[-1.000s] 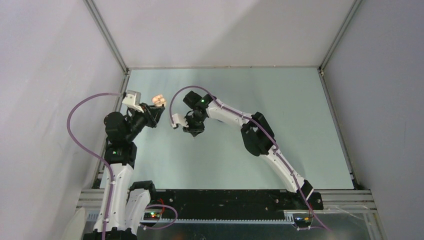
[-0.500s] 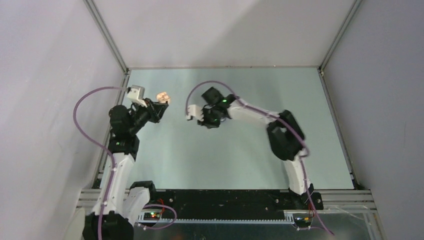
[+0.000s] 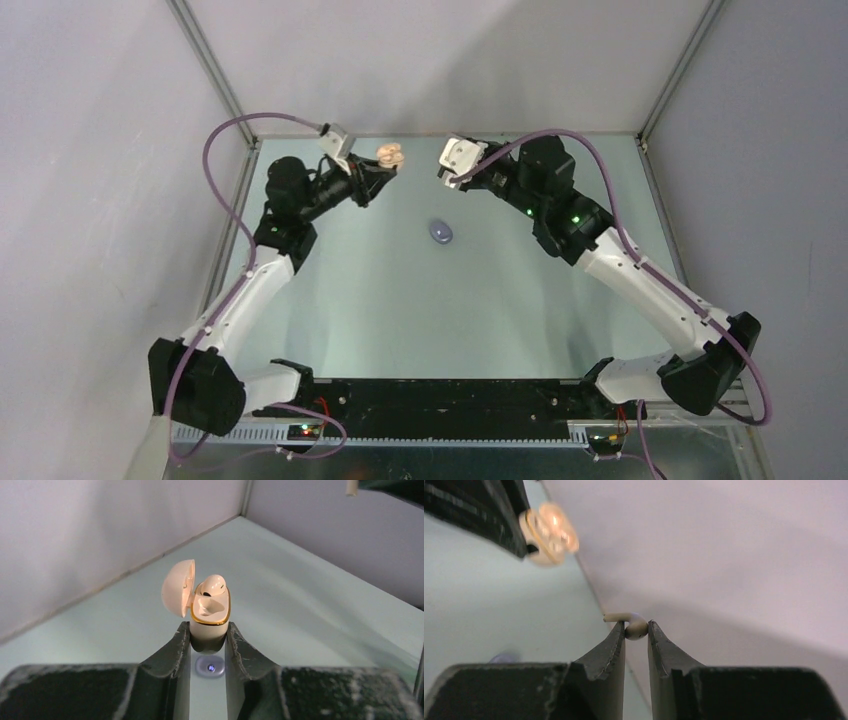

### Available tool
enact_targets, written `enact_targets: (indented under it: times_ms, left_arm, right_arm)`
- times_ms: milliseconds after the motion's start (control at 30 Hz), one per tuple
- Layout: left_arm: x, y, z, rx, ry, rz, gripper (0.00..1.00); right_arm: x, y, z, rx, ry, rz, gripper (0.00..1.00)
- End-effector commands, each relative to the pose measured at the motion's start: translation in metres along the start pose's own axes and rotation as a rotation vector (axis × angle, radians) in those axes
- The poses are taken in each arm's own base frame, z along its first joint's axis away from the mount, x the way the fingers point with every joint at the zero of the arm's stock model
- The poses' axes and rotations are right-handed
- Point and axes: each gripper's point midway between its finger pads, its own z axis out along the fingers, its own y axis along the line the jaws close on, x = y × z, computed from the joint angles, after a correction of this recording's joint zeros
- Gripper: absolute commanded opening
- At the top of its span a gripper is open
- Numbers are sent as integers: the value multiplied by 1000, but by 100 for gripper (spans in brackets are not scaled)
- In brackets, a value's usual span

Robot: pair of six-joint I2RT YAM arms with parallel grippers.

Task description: Insert the wireless bluetooth earbuds into the charging case

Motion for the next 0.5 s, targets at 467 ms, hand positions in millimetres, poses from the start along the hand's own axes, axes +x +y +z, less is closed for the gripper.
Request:
enact_targets:
  times_ms: [467]
  left_arm:
    - [-57,-75,51,173,-257,242,0]
  right_arm:
    - [-47,-13,1,116,-94,-200,0]
